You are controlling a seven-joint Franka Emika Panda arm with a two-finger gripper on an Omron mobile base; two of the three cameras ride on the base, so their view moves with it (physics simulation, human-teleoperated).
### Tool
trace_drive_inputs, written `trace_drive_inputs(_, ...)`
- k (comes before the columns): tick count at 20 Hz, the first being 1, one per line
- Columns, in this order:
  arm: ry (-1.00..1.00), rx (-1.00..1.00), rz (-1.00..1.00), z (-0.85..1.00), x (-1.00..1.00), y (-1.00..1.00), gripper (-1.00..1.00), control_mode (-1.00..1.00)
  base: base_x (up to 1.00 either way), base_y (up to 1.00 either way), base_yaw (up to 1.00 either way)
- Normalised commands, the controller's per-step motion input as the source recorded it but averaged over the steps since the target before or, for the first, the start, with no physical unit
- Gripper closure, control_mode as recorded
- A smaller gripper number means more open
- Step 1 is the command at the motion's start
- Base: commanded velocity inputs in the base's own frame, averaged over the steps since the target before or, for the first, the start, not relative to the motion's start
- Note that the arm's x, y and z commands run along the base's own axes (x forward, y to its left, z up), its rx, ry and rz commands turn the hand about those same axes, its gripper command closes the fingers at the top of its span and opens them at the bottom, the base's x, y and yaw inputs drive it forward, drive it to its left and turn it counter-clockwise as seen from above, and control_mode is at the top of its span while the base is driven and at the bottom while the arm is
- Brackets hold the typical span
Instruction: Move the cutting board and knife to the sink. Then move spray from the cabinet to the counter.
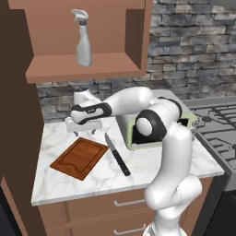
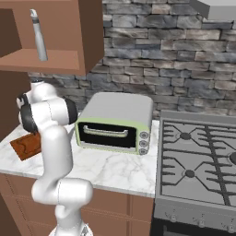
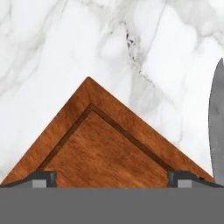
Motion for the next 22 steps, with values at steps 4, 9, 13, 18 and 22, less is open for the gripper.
trace_drive_inputs(4, 0.00, 0.00, 0.00, -0.17, 0.19, 0.10, -1.00, -1.00, 0.00, 0.00, 0.00)
trace_drive_inputs(9, 0.01, 0.00, 0.00, -0.18, 0.21, 0.02, -1.00, -1.00, 0.00, 0.00, 0.00)
trace_drive_inputs(13, 0.03, 0.00, 0.00, -0.17, 0.25, 0.00, -1.00, -1.00, 0.00, 0.00, 0.00)
trace_drive_inputs(18, 0.04, 0.00, 0.00, -0.12, 0.21, 0.00, -1.00, -1.00, 0.00, 0.00, 0.00)
trace_drive_inputs(22, 0.06, 0.00, 0.00, -0.12, 0.28, 0.03, -1.00, -1.00, 0.00, 0.00, 0.00)
